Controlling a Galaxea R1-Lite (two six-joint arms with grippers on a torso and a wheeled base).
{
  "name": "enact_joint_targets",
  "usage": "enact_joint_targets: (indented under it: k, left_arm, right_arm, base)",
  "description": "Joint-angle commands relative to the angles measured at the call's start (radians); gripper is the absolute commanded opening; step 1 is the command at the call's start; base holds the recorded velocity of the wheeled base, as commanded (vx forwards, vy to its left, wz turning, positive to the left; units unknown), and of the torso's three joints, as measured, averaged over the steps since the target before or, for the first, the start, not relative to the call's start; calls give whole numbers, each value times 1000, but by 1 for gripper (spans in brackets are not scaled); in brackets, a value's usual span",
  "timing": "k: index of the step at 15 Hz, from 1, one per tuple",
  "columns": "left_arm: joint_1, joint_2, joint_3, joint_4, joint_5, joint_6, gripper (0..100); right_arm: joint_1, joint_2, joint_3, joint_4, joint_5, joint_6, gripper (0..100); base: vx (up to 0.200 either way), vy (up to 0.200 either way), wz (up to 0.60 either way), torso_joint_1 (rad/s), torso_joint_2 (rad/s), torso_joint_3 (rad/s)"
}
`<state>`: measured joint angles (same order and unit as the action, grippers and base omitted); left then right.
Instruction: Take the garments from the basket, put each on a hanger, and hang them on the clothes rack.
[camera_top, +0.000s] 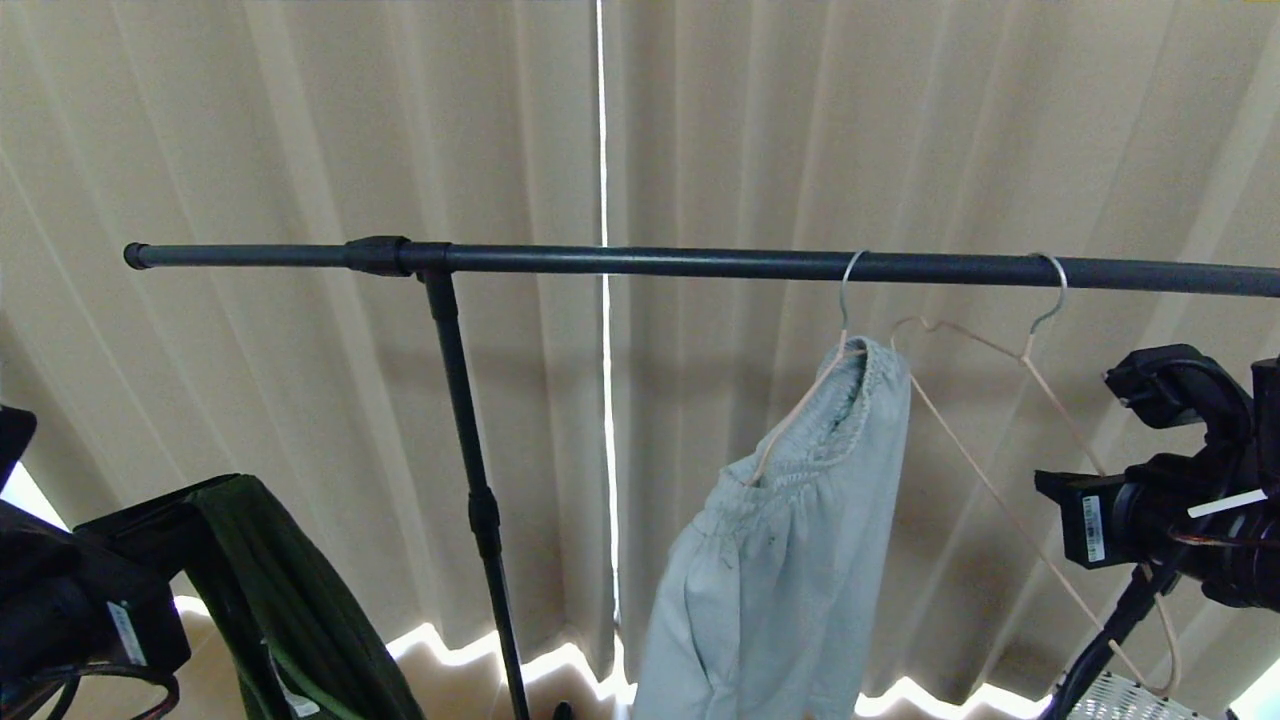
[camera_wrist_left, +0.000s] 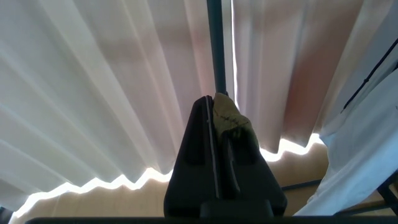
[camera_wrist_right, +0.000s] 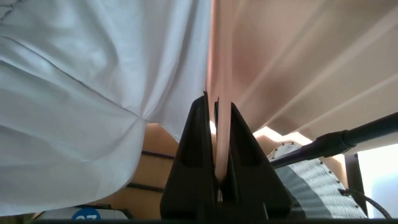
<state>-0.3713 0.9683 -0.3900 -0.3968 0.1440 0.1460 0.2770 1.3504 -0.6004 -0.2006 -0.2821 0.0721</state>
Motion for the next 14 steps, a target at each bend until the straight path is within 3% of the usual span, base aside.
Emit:
enact_joint_targets:
  k: [1, 11, 14]
  left_arm:
    - [0, 0, 0, 0, 0, 0, 0]
    - [2, -2, -1, -2, 2, 4, 0]
    - [8, -2, 0, -2, 2, 6, 0]
  right_arm:
    - [1, -17, -2, -5, 0, -2, 0]
    - [1, -217, 48, 4, 8, -9, 0]
    - [1, -226, 51, 4, 8, -9, 0]
  base:
    - [0, 0, 0, 0, 0, 0]
    - [0, 0, 0, 0, 0, 0]
    - [-200, 0, 0, -1, 2, 2]
